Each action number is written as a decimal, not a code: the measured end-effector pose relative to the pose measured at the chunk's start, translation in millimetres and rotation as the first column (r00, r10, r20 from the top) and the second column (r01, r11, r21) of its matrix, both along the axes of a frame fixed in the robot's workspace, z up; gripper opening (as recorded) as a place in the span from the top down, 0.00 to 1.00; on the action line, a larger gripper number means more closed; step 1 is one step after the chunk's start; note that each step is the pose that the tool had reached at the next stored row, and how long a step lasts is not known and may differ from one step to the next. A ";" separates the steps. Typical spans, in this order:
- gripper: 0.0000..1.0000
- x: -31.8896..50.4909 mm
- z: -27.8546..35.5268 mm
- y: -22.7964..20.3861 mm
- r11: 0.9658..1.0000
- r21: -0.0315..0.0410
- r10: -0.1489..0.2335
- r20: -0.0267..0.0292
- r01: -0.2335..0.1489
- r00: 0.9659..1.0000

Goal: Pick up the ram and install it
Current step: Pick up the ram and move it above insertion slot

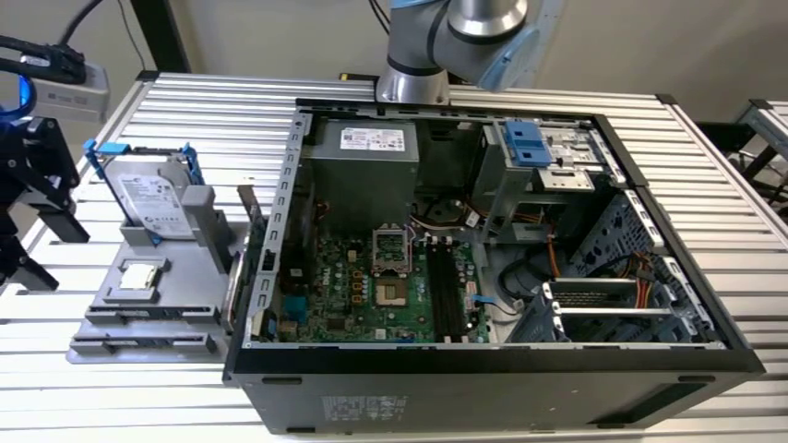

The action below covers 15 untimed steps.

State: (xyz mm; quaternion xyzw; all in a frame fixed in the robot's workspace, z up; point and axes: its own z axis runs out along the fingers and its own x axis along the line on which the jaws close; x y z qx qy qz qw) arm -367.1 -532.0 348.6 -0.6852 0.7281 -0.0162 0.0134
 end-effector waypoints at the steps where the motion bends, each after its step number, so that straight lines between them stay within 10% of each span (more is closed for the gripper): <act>1: 0.00 0.0 -1.1 0.0 1.000 -0.002 0.000 0.000 0.000 1.000; 15: 0.00 0.0 -13.1 0.0 1.000 -0.022 0.000 -0.001 0.000 1.000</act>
